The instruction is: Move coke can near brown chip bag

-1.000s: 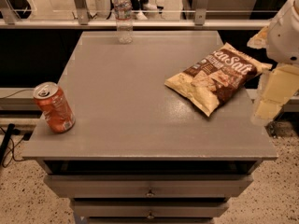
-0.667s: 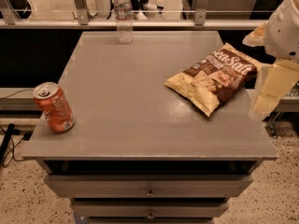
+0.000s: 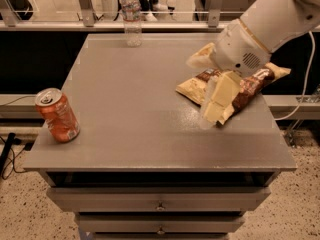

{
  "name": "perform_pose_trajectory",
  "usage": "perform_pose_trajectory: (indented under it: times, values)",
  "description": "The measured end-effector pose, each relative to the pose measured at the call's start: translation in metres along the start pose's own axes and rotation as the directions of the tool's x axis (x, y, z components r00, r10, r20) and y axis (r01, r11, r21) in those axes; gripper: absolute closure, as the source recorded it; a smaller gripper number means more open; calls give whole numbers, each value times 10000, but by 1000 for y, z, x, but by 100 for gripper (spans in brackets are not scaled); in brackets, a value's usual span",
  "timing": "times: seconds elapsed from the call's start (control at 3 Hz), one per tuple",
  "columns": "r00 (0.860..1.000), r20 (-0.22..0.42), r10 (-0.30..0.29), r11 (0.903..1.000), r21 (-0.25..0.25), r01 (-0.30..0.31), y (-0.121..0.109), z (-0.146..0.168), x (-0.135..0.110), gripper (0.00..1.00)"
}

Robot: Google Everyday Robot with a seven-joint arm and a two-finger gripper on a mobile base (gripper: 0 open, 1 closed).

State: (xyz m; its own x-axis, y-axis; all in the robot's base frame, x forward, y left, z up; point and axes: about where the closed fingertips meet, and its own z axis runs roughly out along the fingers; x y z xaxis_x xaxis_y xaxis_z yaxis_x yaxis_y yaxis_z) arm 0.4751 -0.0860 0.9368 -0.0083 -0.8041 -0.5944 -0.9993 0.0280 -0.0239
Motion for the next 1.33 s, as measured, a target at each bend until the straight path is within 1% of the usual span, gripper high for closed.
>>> perform_pose_trajectory:
  times: [0.33, 0.67, 1.0, 1.33]
  values:
    - [9866, 1627, -146, 9948, -966, 306, 4, 30, -49, 0]
    - [9807, 1950, -141, 9930, -1120, 365, 7, 31, -59, 0]
    - [9807, 1951, -142, 9930, -1119, 367, 7, 31, -59, 0]
    - [9701, 2390, -419, 9942, -859, 641, -7, 50, -78, 0]
